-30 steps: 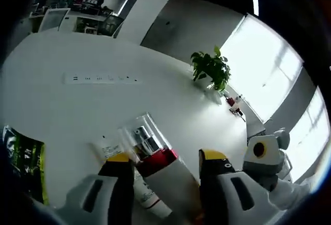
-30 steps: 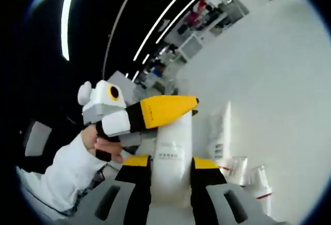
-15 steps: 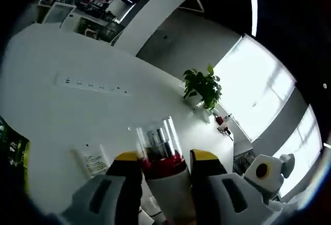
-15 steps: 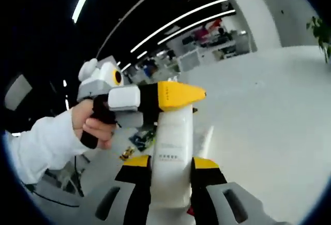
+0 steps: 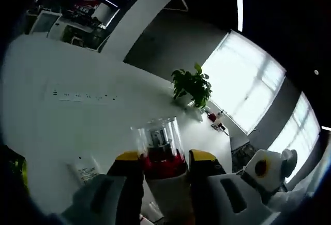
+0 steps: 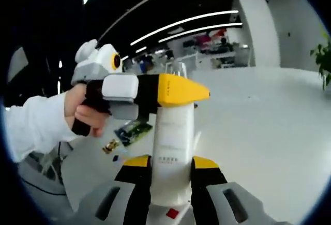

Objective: Arrange the skincare products in the storage area until every visible bottle or jar stands upright without overlapping.

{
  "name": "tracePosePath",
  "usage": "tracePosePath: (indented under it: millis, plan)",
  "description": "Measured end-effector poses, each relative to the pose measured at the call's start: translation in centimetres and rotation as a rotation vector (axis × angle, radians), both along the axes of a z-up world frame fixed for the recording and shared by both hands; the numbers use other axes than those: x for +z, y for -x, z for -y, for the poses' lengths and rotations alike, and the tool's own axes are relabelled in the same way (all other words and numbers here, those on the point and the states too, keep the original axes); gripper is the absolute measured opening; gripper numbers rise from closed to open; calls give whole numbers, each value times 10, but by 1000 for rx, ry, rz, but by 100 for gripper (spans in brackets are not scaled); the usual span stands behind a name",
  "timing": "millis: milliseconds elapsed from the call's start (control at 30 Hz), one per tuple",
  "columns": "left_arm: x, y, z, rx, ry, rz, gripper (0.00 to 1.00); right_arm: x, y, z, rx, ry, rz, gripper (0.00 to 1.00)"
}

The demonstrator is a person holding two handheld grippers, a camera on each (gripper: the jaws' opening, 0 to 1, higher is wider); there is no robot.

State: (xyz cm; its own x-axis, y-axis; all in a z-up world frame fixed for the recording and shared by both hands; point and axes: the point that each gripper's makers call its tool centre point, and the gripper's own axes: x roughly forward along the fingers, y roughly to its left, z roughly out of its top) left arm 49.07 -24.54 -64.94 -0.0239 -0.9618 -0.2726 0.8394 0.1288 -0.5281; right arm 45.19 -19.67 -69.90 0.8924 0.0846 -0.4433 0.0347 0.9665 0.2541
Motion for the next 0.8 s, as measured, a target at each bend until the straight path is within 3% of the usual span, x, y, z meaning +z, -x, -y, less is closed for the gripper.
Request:
tracePosePath:
  millis: [133, 300, 533, 800]
  plan:
    - [7, 11, 6, -63, 29, 112, 29, -4, -3, 8, -7, 28, -15, 21]
    - [13, 21, 14, -120, 69, 204, 28, -8, -1, 15, -23, 50, -24, 21]
    - [9, 35, 23, -261, 87, 353, 27, -22, -5, 27, -32, 67, -48, 21]
    - [-1, 33, 29, -360, 132, 371, 27, -33, -10, 37, -31, 113, -82, 21]
